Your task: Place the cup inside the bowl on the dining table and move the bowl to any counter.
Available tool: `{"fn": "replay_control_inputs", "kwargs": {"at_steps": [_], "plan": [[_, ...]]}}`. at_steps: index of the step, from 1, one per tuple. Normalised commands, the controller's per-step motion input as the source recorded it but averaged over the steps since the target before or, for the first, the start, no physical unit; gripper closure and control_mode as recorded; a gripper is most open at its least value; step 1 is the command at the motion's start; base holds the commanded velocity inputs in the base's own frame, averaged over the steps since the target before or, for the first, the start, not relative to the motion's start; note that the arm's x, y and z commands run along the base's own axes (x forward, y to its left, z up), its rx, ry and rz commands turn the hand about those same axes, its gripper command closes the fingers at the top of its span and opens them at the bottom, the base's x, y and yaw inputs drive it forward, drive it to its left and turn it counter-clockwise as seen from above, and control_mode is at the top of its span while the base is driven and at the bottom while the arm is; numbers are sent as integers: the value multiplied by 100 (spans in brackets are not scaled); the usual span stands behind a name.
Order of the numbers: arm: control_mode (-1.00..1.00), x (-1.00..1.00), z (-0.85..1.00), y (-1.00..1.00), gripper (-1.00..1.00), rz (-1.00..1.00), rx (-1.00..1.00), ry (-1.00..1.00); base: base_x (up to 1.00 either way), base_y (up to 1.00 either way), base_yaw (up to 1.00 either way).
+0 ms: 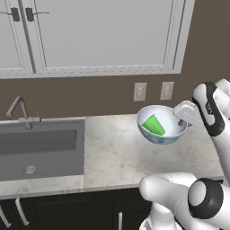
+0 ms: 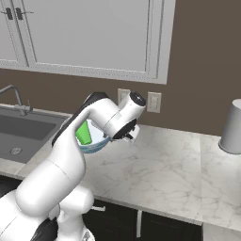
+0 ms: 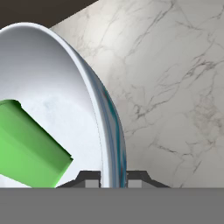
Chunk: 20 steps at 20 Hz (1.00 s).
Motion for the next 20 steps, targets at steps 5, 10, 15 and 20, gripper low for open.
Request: {"fn": "replay_control_inputs", "kwargs": {"at_steps": [5,10,15,20], "plan": [[-100,0,-38,7,100,0,1,0,0,0,0],[-100,0,-14,0,100,0,1,0,0,0,0],[-100,0,0,0,100,0,0,0,0,0,0],[-100,15,-1,0,100,-2,0,0,0,0,0]]}}
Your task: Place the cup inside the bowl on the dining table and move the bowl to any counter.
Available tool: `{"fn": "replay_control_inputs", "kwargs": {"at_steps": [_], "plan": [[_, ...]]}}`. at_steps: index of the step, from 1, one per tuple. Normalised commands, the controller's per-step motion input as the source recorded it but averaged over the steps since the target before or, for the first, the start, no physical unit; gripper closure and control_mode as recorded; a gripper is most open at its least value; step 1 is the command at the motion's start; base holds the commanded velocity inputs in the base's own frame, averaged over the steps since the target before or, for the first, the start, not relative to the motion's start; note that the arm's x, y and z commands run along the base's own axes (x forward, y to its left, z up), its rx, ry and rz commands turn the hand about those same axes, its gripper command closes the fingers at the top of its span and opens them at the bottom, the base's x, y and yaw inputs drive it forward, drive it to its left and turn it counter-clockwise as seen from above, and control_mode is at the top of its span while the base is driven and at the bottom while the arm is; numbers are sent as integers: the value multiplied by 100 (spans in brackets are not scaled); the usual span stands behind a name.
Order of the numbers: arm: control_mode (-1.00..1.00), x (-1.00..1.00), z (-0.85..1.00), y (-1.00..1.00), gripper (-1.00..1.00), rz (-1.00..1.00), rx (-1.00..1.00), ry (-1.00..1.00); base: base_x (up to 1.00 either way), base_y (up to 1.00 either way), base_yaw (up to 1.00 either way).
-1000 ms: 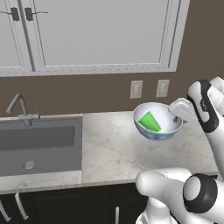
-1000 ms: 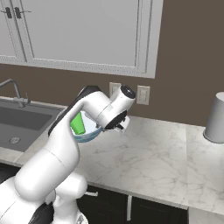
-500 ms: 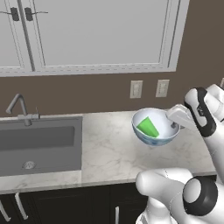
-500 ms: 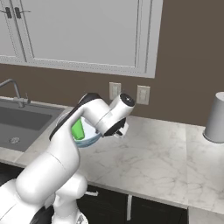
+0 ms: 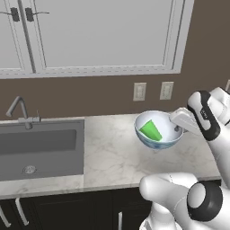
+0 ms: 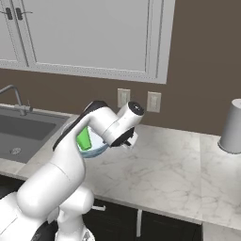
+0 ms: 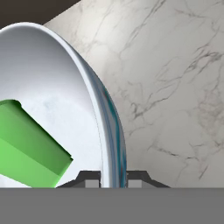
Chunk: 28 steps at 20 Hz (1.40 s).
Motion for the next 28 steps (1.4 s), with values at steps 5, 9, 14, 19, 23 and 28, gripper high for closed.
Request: {"fn": "replay_control_inputs", "kwargs": {"at_steps": [5,9,14,19,23,28], "plan": [[-100,9,-14,0,100,0,0,0,0,0,0],[-100,0,-19,0,100,0,0,0,0,0,0],[-100,0,-21,0,100,0,0,0,0,0,0],[-100,0,-30,0,100,0,0,0,0,0,0],[-100,0,-30,0,100,0,0,0,0,0,0],[-100,0,-32,0,100,0,0,0,0,0,0]]}}
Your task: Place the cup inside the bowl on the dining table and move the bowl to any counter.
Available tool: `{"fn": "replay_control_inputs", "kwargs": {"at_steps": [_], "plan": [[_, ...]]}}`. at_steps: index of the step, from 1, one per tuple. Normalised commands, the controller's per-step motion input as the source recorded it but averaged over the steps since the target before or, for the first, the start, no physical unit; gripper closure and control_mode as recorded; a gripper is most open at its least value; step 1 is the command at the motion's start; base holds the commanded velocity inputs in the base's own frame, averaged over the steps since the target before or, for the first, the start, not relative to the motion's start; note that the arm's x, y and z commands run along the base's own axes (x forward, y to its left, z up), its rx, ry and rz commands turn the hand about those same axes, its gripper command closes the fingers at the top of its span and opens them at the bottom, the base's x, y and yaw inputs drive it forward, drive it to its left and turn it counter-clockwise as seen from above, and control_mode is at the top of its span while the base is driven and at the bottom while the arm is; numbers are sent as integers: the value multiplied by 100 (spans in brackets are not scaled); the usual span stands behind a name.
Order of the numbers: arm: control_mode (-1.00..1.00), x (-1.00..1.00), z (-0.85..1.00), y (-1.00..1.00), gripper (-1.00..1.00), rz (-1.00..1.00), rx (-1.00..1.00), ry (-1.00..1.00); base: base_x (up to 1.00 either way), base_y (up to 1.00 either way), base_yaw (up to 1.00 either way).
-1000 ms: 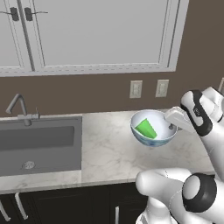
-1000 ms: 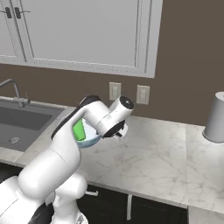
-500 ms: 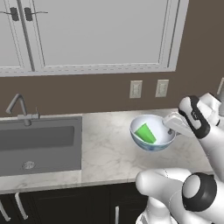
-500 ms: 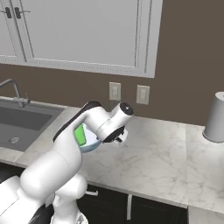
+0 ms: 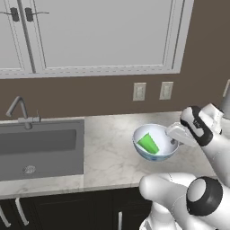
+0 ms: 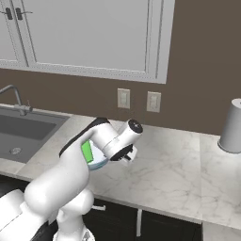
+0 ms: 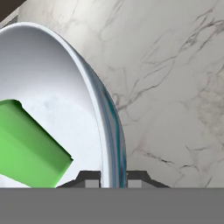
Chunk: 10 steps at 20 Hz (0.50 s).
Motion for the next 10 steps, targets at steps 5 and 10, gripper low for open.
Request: {"fn": "replay_control_inputs", "kwargs": {"at_steps": [5,10], "plan": [[-100,6,-22,0,100,0,0,0,0,0,0],[-100,5,-5,0,100,0,0,0,0,0,0]]}}
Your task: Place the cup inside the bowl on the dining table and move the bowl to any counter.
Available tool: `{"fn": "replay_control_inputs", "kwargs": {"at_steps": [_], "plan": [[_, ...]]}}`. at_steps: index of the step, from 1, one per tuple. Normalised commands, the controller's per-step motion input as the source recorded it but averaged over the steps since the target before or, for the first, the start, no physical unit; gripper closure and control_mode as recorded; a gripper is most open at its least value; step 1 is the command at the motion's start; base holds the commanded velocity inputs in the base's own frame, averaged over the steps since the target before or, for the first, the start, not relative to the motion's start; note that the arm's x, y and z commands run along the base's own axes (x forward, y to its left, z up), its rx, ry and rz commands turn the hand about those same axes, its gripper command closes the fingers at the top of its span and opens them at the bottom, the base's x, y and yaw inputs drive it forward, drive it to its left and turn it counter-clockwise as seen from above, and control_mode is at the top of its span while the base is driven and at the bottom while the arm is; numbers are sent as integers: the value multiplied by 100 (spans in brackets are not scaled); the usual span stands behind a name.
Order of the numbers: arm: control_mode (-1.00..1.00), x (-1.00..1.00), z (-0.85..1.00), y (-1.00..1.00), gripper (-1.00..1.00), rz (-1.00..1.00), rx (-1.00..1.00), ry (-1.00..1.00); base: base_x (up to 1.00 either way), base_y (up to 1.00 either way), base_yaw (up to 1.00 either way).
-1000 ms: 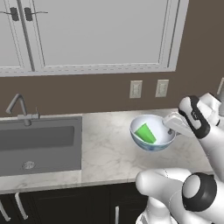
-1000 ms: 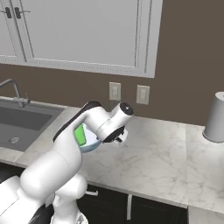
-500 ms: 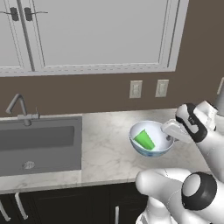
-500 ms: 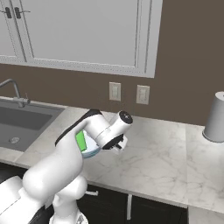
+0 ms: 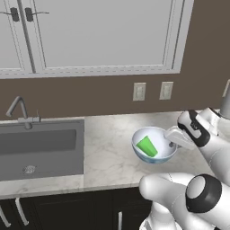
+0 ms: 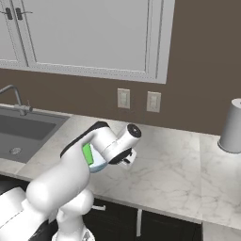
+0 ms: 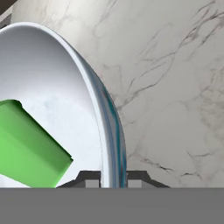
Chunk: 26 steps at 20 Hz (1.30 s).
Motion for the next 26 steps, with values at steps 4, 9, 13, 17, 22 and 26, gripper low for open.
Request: {"fn": "replay_control_inputs", "kwargs": {"at_steps": [4,9,13,17,22,26], "plan": [[-100,6,-8,0,100,0,0,0,0,0,0],[-100,10,-13,0,100,0,0,0,0,0,0],[-100,8,-12,0,100,0,0,0,0,0,0],[-100,8,-12,0,100,0,0,0,0,0,0],[-100,6,-12,0,100,0,0,0,0,0,0],[-100,1,-6,0,100,0,0,0,0,0,0]]}}
